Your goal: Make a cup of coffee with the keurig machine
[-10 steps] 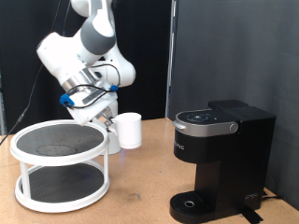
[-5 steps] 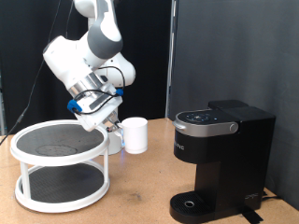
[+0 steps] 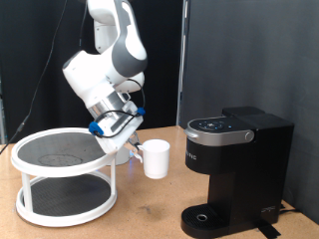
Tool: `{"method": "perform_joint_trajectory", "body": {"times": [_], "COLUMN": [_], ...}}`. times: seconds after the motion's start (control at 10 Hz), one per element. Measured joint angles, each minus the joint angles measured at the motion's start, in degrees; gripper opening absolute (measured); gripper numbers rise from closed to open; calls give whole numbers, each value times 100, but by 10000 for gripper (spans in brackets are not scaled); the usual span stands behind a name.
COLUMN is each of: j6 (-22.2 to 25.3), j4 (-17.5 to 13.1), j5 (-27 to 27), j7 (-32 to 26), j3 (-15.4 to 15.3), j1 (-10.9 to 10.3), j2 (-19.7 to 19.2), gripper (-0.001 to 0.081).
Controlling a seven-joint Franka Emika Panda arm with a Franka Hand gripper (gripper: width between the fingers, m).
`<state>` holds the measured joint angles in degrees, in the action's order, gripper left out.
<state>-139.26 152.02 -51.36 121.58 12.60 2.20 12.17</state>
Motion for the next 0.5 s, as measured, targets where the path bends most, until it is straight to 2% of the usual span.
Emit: {"method": "perform_joint_trajectory", "body": {"times": [0.5], "j6": [-470], "j4": [-127], "j5": [-535], "j7": [-397], "j3": [-232], "j1": [-187], "j2": [-716], "gripper": [1]}}
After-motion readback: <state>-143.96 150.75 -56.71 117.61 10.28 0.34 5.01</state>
